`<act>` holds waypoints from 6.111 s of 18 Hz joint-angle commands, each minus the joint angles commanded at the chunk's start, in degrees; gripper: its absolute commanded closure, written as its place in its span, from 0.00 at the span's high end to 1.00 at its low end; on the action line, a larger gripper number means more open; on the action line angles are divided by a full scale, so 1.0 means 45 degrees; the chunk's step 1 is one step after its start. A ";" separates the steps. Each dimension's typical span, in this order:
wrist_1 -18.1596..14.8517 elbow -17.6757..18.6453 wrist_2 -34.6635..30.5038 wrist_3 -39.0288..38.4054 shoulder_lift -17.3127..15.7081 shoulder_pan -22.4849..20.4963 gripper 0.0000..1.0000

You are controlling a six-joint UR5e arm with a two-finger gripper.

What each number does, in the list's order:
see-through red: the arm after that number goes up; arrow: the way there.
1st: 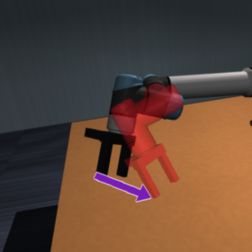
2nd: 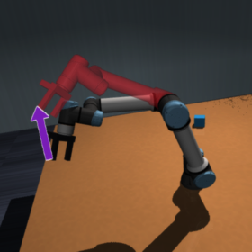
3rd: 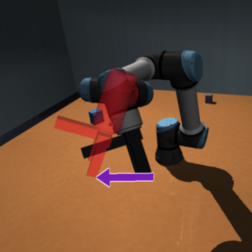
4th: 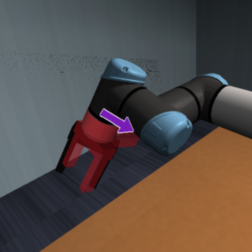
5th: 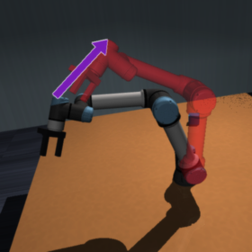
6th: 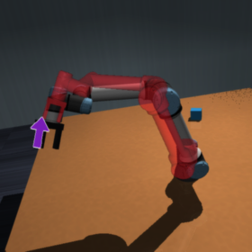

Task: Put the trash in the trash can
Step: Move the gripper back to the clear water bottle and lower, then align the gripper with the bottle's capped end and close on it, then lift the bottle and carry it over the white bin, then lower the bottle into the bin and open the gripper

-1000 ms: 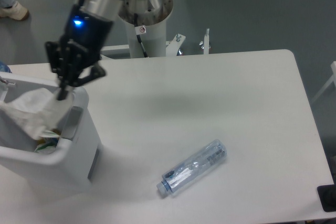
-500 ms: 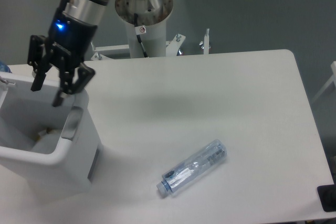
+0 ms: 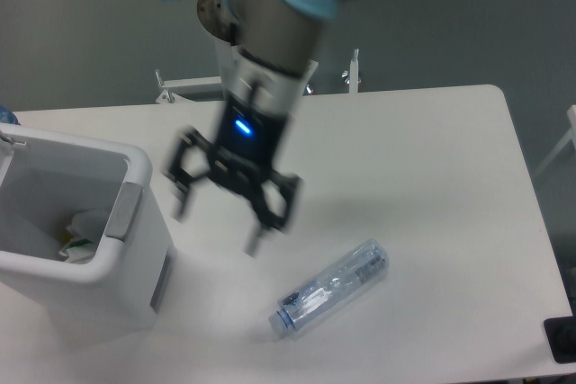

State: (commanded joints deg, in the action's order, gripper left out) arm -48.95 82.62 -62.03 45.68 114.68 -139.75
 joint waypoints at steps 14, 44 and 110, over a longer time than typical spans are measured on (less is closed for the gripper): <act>-0.1406 -0.0605 -0.4205 0.4261 0.1839 0.0547 1.00; -0.1250 -0.0704 -0.8033 0.4106 0.3695 0.2207 0.98; -0.1074 -0.0704 0.7593 -0.2319 -0.2594 0.2210 1.00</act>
State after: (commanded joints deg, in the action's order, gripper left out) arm -53.79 79.45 -27.86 35.24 103.01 -129.80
